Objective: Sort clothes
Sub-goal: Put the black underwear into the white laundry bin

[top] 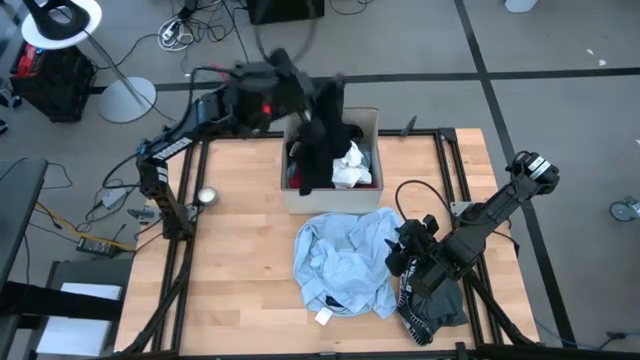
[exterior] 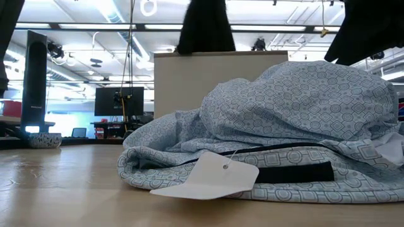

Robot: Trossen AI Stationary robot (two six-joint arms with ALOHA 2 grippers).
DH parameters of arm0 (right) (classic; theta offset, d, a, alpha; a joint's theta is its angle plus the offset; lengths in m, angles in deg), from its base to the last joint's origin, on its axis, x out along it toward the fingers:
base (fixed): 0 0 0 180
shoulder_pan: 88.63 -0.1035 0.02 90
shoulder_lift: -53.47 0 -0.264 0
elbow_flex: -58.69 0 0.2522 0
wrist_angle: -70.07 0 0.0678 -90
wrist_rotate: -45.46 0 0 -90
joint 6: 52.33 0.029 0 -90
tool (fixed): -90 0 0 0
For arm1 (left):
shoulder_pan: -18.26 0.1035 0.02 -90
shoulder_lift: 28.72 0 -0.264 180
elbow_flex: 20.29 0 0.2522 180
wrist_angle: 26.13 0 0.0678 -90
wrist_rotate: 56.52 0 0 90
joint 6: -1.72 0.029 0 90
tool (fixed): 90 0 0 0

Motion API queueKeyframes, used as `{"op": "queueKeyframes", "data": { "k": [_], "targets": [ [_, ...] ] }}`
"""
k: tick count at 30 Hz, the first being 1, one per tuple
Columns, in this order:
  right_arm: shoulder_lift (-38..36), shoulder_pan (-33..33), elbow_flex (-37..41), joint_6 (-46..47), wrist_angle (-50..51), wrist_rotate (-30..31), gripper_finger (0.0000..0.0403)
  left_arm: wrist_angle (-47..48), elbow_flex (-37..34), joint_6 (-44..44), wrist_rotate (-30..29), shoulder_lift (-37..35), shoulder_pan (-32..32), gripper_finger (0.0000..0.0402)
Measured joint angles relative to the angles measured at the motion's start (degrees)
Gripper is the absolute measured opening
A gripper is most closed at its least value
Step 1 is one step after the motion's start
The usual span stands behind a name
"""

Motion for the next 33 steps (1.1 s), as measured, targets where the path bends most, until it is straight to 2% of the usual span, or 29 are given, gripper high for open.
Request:
{"op": "queueKeyframes", "data": {
  "k": [4, 8, 16, 21, 26, 33],
  "targets": [
    [0.0, 0.0, 0.0, -0.1, 0.08, 0.02, 0.0214, 11.46, -0.38, -6.6, 6.61, 2.55, 0.13, 0.0],
    [-0.02, 0.0, 0.0, -0.42, 0.01, 0.02, 0.0214, 13.15, -7.42, -11.89, 10.23, 4.61, 0.19, 0.0],
    [-0.02, 0.0, 0.0, -0.42, -0.84, -0.12, 0.0214, -5.26, -34.46, -21.03, 13.74, 4.78, 1.91, 0.0],
    [0.0, 0.0, 0.0, -0.7, -0.94, -0.31, 0.0214, -20.61, -49.3, -31.5, 20.84, 4.24, 5.6, 0.0004],
    [-0.02, 0.01, -0.01, -0.94, -0.91, -0.31, 0.0214, -29.71, -56.98, -40.17, 31.18, 4.19, 9.23, 0.0034],
    [-0.02, 0.07, -0.02, -0.96, -1.03, 0.77, 0.0214, -34.32, -58.12, -46.57, 31.61, 4.45, 11.87, 0.009]
  ]
}}
